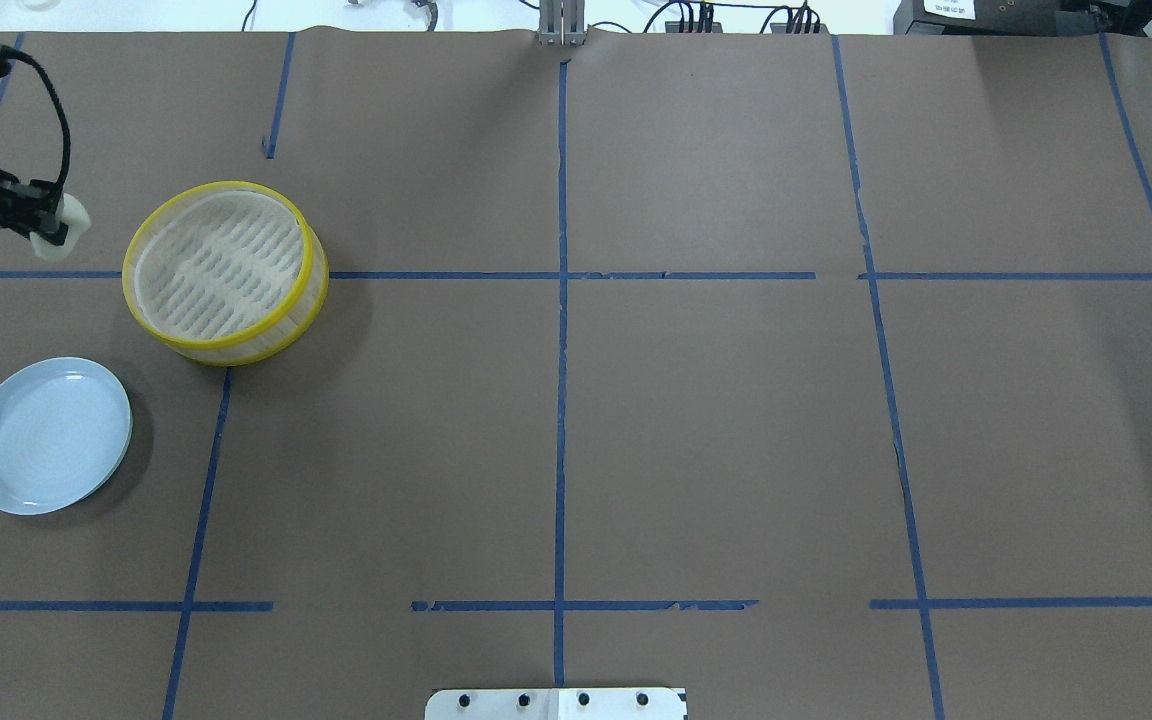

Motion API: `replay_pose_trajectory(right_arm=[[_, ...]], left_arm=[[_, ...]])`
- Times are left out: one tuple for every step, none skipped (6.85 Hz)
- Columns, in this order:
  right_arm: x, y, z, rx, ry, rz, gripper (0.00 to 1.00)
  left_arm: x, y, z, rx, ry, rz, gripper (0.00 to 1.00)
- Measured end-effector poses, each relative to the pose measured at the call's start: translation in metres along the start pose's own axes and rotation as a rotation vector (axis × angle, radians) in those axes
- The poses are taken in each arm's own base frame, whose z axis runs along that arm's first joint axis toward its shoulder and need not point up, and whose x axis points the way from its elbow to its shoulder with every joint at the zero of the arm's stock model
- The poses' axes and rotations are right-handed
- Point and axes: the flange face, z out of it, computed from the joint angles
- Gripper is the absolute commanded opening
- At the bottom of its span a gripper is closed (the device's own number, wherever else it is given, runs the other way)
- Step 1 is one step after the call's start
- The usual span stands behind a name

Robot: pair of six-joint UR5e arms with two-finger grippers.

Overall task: Place bun in steamer
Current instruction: 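Carry the bun with the left gripper over the yellow steamer basket, then lower the bun into the steamer and open the left gripper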

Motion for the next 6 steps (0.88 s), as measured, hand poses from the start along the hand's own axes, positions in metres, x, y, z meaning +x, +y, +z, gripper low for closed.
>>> replay_pose_trajectory(right_arm=[[0.0, 0.0, 0.0, 0.0, 0.0, 0.0, 1.0], [0.0, 0.0, 0.0, 0.0, 0.0, 0.0, 1.0], [0.0, 0.0, 0.0, 0.0, 0.0, 0.0, 1.0], [0.0, 0.0, 0.0, 0.0, 0.0, 0.0, 1.0], [0.0, 0.0, 0.0, 0.0, 0.0, 0.0, 1.0], [0.0, 0.0, 0.0, 0.0, 0.0, 0.0, 1.0]], left_arm=[[0.016, -0.024, 0.007, -0.011, -0.003, -0.006, 0.26], [0.037, -0.04, 0.029, -0.041, -0.004, 0.007, 0.27], [0.06, -0.045, 0.057, -0.071, 0.0, 0.033, 0.27], [0.074, -0.044, 0.084, -0.083, 0.009, 0.044, 0.27], [0.083, -0.039, 0.107, -0.079, 0.008, 0.045, 0.28], [0.086, -0.037, 0.123, -0.069, -0.004, 0.046, 0.29]])
